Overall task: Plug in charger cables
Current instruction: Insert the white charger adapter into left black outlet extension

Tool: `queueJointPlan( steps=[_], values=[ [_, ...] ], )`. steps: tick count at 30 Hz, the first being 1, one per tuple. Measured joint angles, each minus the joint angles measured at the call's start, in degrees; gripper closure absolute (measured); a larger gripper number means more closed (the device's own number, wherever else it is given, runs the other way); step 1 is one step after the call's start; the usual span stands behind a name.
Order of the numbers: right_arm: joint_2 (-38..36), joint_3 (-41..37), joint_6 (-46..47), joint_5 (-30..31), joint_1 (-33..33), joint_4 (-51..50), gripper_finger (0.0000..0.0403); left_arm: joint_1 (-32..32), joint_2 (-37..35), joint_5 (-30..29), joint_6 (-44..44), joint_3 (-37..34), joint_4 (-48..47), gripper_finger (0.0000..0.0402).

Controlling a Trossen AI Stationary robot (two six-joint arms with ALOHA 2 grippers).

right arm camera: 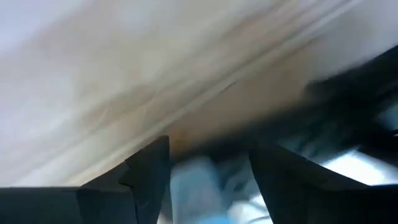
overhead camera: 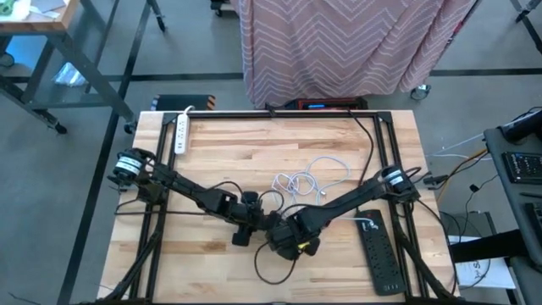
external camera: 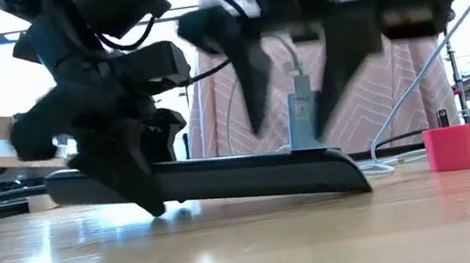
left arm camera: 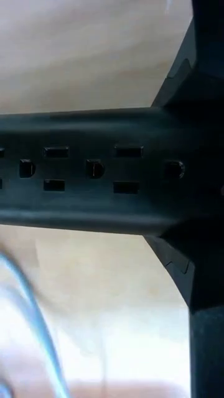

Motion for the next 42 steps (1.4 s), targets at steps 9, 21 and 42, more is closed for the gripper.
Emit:
queueJointPlan(
  steps=[9,21,42],
  values=[
    [-3.42,10.20,10.97,1.13,1.11,-5.66,0.0180,0.14,-1.57,-1.31,-3.76,-1.61,-7.82,0.0191],
    [-21.60,0.87,27.18,9.02,0.07,-4.23,0.0228,0.88,-26.32,-5.53,-21.69,-26.38,-9.12,0.0187],
    [-41.51,-22.43,33.86,5.67,0.17,21.82,0.0282,1.02,-50.67,-17.15,-36.60,-38.98,-23.38,0.0182]
  ],
)
